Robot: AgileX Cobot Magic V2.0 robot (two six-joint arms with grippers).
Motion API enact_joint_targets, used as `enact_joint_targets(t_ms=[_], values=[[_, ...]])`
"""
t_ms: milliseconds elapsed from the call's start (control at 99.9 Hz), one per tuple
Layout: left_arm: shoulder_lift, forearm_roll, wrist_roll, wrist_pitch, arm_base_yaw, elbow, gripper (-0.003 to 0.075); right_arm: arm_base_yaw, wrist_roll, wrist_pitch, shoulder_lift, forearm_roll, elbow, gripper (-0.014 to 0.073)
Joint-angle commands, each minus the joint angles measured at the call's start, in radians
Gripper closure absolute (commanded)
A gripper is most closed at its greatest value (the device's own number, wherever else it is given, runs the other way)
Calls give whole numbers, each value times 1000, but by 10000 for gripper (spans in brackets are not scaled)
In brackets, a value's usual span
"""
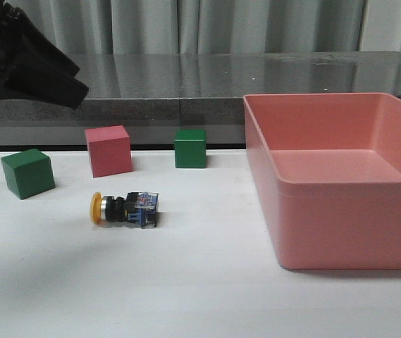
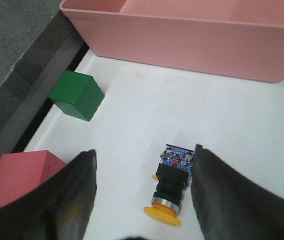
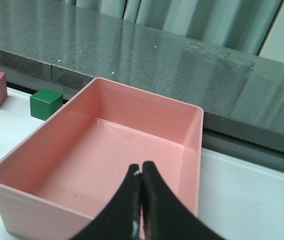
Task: Place and stand button with both arms
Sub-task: 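Lower the left gripper over the lying button and grasp its body, then lift the button with the left gripper and rotate it upright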
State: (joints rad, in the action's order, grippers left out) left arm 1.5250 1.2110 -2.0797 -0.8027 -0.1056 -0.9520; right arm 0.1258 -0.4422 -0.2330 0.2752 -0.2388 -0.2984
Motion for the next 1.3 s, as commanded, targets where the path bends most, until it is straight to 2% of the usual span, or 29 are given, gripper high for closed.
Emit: enact_joint_targets(t_ms=[0, 310, 500, 600, 840, 1111, 1291], values=[[1, 66, -111, -58, -8, -30, 307, -8, 2, 69, 7, -8, -28, 655], [196, 245, -316, -173, -8, -30, 297, -8, 2, 69, 7, -8, -28, 655], [304, 327, -376, -171, -8, -30, 159, -8, 2, 68, 7, -8, -28, 655], [346, 343, -411, -171, -8, -30, 113, -8, 2, 67, 7, -8, -28, 655], [408, 354, -505, -136, -6, -30, 111, -8, 2, 61, 7, -8, -27, 655], [467, 357, -508, -126, 23, -30, 111, -8, 2, 61, 7, -8, -24, 655], [488, 365, -558, -137, 26, -30, 113, -8, 2, 61, 7, -8, -20, 655]])
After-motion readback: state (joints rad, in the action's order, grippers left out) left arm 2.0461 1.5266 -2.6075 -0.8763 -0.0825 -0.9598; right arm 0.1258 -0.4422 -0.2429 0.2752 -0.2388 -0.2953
